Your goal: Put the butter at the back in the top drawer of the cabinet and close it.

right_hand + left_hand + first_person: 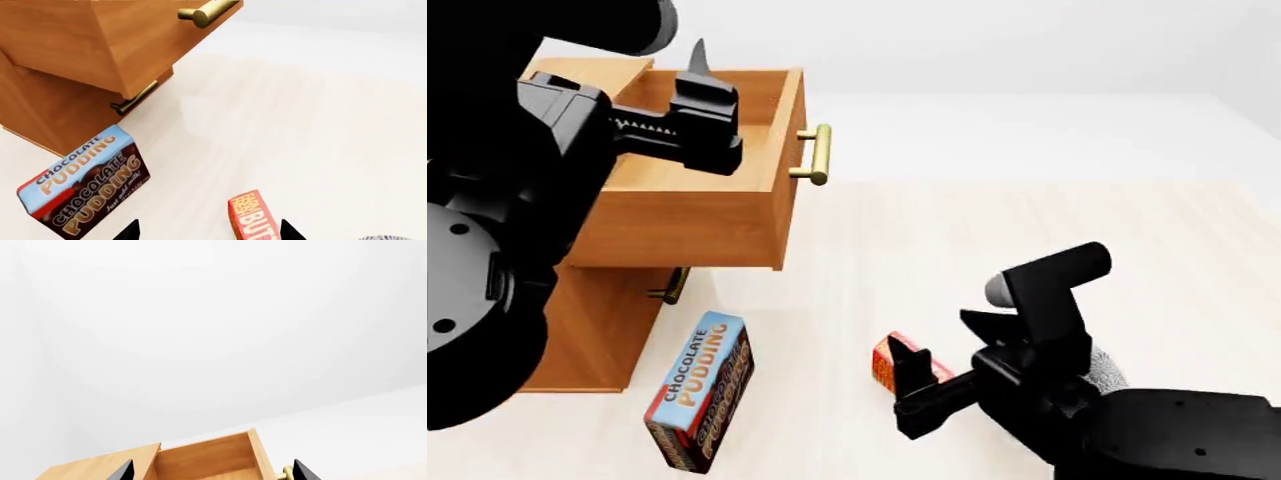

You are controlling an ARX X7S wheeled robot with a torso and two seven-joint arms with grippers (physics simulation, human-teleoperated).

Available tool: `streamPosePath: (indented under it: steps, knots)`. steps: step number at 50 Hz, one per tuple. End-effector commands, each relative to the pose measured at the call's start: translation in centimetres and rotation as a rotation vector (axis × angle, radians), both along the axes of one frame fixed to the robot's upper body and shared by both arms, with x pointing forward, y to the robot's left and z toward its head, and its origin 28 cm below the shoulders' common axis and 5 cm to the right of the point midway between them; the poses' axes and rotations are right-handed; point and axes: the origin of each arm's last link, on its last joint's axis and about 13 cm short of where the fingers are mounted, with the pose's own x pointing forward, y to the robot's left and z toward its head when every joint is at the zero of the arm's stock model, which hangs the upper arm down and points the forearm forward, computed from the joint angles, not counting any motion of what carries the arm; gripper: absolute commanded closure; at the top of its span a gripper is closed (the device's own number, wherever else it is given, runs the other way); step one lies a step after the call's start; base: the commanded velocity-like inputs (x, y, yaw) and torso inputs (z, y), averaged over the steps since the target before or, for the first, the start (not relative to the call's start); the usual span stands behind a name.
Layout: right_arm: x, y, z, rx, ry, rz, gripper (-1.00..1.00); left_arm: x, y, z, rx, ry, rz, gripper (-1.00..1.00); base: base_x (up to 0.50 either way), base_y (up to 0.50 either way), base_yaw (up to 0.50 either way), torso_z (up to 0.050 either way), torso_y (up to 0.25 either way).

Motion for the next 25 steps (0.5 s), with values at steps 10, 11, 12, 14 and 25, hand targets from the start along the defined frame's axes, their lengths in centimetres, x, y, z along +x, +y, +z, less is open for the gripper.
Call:
streamPosePath:
  steps: [10,11,12,14,25]
  knots:
    - [2.3,-1.0,5.6,-0.252,0.228,0.145,-1.00,-0.2,0.6,-0.2,-0.032,-0.001,-0.015,-1.00,0.00,0.00,0.00,0.000,0.000]
    - [2.5,-1.0,5.9,-0.261,0.227,0.142,-1.00,-0.2,0.6,-0.2,-0.034,0.001,-0.015,-1.00,0.00,0.00,0.00,0.000,0.000]
    - [2.7,-1.0,6.2,-0.269,0.225,0.137,-1.00,-0.1,0.6,-0.2,-0.036,0.002,-0.016,-1.00,0.00,0.00,0.00,0.000,0.000]
    - [3.0,-1.0,6.7,-0.287,0.217,0.131,-1.00,0.0,0.6,-0.2,-0.040,0.005,-0.017,-1.00,0.00,0.00,0.00,0.000,0.000]
    - [5.3,-0.8,8.9,-0.322,0.190,0.119,-1.00,0.2,0.8,-0.5,-0.056,0.018,-0.021,-1.00,0.00,0.00,0.00,0.000,0.000]
